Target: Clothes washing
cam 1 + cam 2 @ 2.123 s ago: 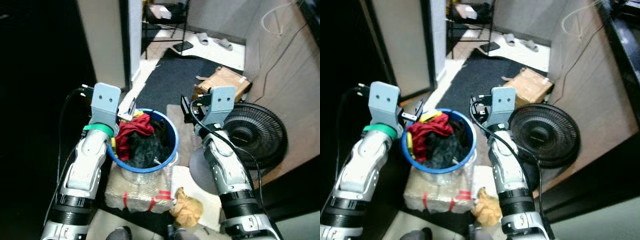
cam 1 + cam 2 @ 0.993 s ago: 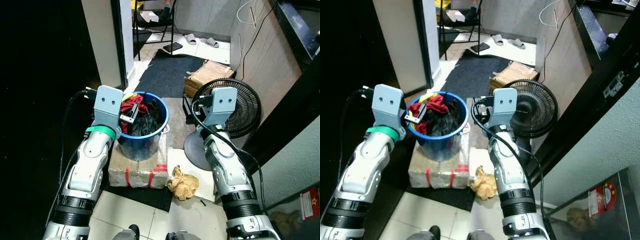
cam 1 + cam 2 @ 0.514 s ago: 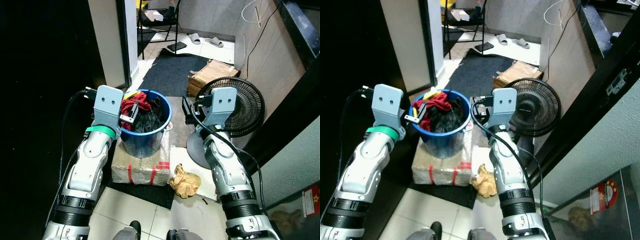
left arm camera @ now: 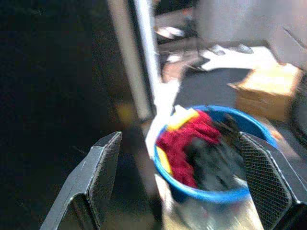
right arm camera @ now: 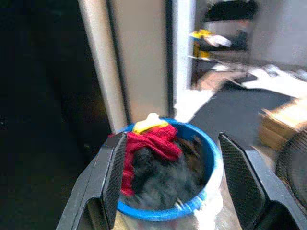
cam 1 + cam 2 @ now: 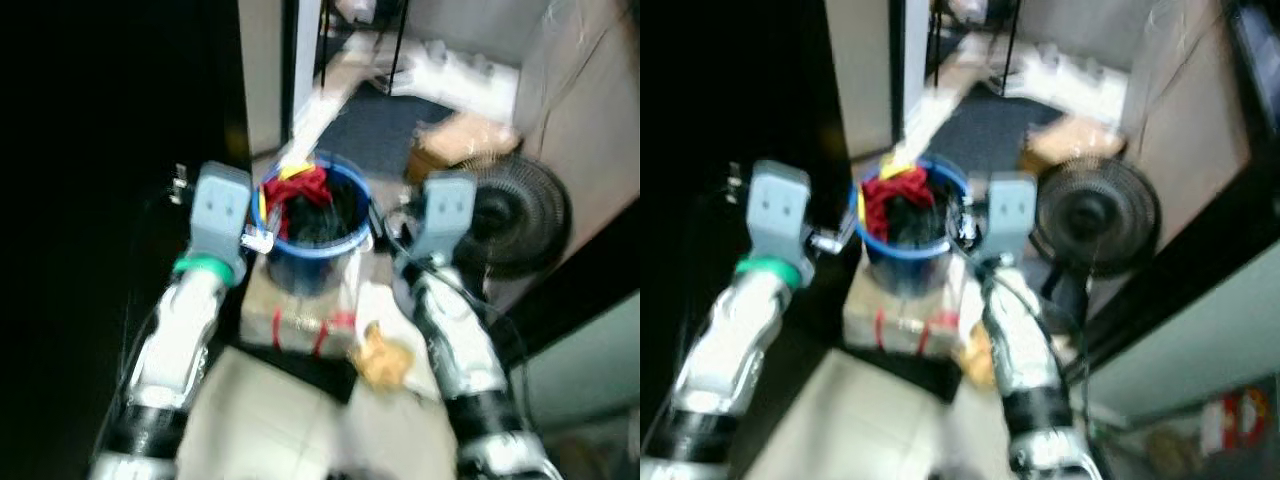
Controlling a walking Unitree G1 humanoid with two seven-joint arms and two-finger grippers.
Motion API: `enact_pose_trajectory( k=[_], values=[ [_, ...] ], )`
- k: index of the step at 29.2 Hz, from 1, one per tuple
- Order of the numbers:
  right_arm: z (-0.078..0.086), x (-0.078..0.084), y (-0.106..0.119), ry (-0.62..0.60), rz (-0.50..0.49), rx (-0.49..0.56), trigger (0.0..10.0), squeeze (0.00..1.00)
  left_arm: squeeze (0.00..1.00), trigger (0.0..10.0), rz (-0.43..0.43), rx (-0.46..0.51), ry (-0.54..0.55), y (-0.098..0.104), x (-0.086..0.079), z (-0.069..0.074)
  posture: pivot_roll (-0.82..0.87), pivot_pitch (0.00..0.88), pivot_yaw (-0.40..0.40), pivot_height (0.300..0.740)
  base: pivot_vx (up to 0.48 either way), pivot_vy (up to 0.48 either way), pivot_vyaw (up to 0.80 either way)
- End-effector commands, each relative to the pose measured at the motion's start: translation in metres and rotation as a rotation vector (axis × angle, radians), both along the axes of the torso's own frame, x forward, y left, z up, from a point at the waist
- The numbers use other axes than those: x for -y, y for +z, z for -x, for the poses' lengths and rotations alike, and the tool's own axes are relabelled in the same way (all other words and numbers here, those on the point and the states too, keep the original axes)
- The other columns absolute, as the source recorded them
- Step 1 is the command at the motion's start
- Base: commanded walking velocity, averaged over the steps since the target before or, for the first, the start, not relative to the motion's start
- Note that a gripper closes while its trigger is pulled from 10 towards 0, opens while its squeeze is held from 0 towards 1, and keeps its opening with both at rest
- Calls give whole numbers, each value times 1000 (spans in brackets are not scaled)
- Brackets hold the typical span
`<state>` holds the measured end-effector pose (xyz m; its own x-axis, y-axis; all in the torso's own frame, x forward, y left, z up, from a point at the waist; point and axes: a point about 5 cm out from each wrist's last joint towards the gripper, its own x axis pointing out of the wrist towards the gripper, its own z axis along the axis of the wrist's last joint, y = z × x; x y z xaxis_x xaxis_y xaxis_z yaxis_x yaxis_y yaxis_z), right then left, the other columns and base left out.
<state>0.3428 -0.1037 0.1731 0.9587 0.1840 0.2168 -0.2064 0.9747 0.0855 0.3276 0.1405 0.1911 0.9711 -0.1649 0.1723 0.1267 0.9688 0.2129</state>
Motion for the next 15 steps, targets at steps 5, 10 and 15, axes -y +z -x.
enact_pose_trajectory(
  k=[5, 10, 15],
  values=[
    [0, 4, -2, -11, 2, -8, 10000, 0, 0, 10000, -4, -18, -17, -5, 5, 2, 33, 72, 2, 740, 480, 0, 0],
    [0, 4, -2, -9, 4, -7, 10000, 0, 0, 10000, -4, -18, -18, -5, 6, 2, 32, 68, 1, 740, 480, 0, 0],
    [0, 4, -2, -8, 5, -6, 10000, 0, 0, 10000, -3, -19, -18, -5, 6, 2, 32, 68, 1, 740, 475, 0, 0]
  ],
)
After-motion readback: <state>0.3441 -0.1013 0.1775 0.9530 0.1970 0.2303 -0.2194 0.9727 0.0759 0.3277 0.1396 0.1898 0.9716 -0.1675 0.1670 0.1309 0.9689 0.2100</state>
